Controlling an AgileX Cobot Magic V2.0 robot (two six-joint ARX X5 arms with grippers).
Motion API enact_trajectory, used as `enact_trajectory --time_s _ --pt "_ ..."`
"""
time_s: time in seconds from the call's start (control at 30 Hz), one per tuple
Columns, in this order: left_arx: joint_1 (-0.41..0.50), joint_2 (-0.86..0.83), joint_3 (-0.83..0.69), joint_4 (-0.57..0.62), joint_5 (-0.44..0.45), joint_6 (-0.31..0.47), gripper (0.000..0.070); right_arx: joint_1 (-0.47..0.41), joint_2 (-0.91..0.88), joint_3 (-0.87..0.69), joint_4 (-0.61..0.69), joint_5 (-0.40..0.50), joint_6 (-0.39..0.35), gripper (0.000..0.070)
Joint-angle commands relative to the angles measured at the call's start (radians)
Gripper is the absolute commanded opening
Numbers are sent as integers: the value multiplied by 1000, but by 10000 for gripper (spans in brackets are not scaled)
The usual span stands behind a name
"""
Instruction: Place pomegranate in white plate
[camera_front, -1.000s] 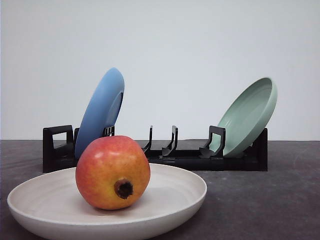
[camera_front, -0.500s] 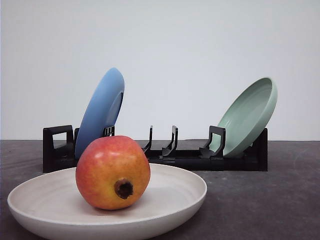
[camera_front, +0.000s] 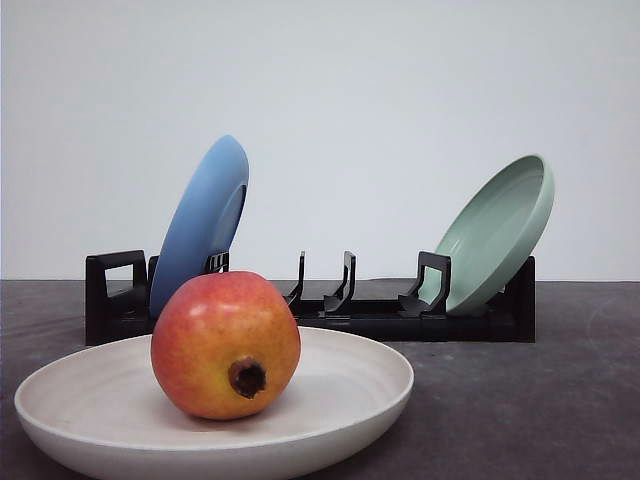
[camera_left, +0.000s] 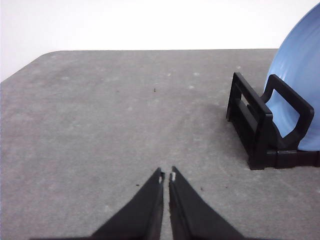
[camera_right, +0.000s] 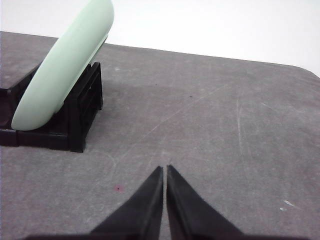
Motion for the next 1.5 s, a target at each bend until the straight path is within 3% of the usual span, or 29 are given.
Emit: enact_trajectory --time_s 0.0,1.47 --pt "-1 -1 -10 -4 -2 -8 0 2 -1 -4 10 0 10 4" --pt "-1 -1 -10 -4 -2 -8 0 2 -1 -4 10 0 10 4"
